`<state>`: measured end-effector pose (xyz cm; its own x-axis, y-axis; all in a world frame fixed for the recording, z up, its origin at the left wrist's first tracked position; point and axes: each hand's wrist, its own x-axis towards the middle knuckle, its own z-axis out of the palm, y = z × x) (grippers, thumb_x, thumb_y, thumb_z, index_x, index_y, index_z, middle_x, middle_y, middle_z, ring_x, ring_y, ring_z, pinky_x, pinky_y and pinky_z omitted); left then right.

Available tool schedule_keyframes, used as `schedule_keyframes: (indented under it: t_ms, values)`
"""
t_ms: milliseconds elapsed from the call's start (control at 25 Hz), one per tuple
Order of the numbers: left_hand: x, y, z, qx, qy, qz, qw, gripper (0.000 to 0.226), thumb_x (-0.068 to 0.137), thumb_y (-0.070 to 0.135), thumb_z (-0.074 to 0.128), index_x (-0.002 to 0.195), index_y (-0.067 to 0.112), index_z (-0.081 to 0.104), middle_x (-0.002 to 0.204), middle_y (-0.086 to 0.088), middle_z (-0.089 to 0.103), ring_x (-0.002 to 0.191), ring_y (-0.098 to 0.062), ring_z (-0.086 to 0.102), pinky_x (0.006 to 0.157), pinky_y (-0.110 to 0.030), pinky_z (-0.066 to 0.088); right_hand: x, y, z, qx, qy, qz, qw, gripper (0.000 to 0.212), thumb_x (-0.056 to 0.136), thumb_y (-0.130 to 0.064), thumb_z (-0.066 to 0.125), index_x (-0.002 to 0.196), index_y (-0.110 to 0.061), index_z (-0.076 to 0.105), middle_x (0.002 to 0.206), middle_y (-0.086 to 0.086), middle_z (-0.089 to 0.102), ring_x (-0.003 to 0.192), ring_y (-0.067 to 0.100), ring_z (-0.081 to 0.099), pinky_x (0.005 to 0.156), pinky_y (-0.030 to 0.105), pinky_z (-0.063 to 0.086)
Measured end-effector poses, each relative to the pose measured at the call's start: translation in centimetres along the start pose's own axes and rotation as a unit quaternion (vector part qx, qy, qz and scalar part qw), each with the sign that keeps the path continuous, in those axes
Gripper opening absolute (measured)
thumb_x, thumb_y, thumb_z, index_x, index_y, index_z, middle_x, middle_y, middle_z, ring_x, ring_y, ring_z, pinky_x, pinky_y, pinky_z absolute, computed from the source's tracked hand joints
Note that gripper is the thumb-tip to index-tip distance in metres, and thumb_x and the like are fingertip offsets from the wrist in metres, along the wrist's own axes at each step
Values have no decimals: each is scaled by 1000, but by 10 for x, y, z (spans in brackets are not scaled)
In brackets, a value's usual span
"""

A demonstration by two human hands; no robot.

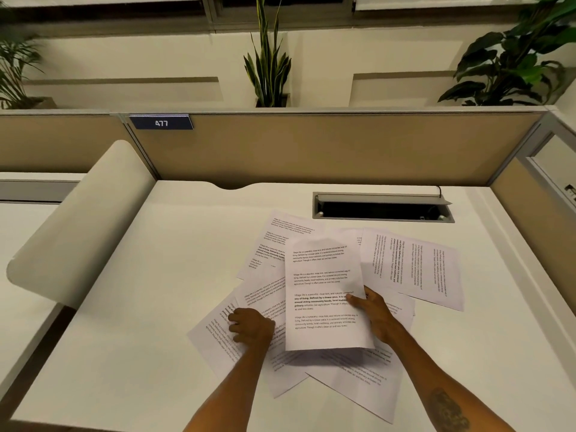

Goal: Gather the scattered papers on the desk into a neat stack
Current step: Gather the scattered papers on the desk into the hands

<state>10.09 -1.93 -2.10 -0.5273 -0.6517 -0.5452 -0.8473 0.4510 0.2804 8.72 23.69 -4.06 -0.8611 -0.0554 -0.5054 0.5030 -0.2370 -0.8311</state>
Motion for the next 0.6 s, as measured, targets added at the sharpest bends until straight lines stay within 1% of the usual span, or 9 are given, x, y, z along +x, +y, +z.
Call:
schedule_keyframes:
  t_ms: [80, 160, 280, 360, 440, 480, 520, 600]
  values:
    - [4, 0, -1, -24, 0, -2, 1000, 83, 81, 10, 83, 144, -4, 30, 151, -23, 34, 138, -41, 43, 113, -52, 40, 0, 1, 2, 4, 1, 3, 1000, 43, 91, -2, 65, 133, -5, 58, 124, 18, 69, 107, 36, 69, 82, 41, 61]
    - [7, -3, 1, -41, -6, 0, 999, 81, 82, 10, 82, 144, -3, 31, 150, -23, 36, 138, -41, 45, 112, -55, 40, -1, 1, 4, 7, 2, 6, 1000, 43, 91, 0, 65, 133, -6, 58, 122, 16, 70, 102, 33, 71, 77, 40, 62]
    - [10, -14, 10, -59, -10, 23, 998, 69, 85, 13, 79, 139, -1, 38, 141, -22, 49, 135, -42, 47, 111, -57, 39, 0, 1, 7, 4, 0, 6, 1000, 42, 90, 1, 65, 131, -7, 60, 117, 13, 73, 96, 28, 74, 72, 37, 63]
    - [15, -20, 12, -92, -9, 53, 994, 57, 85, 12, 76, 133, 2, 46, 133, -20, 59, 129, -40, 53, 110, -53, 43, 0, -1, 7, 7, 3, 5, 1000, 42, 89, 2, 66, 129, -9, 61, 116, 13, 73, 94, 28, 75, 70, 37, 63]
    - [20, -25, 8, -143, -14, 105, 984, 46, 87, 13, 75, 128, 4, 56, 126, -17, 68, 116, -36, 64, 102, -50, 53, 0, -3, 8, 11, 7, -5, 1000, 41, 89, -1, 67, 128, -12, 61, 118, 13, 72, 96, 30, 74, 71, 37, 63]
    - [21, -26, 4, -173, -20, 127, 977, 42, 89, 16, 74, 127, 6, 60, 125, -15, 70, 112, -35, 68, 100, -48, 55, 0, -4, 8, 14, 6, -11, 1000, 40, 89, -4, 67, 128, -13, 61, 118, 12, 73, 97, 30, 74, 72, 38, 63]
    - [21, -27, -1, -208, -26, 142, 967, 41, 91, 20, 72, 129, 7, 62, 127, -13, 70, 112, -34, 69, 100, -46, 55, 0, -4, 9, 19, 4, -15, 1000, 38, 90, -7, 67, 127, -14, 62, 117, 11, 74, 98, 31, 74, 74, 39, 63]
    - [26, -31, -14, -282, -38, 182, 941, 36, 94, 21, 69, 128, 9, 63, 128, -13, 71, 108, -31, 70, 98, -44, 56, 0, -4, 11, 23, -2, -13, 1000, 37, 91, -12, 67, 127, -12, 61, 117, 13, 74, 103, 34, 73, 83, 47, 61]
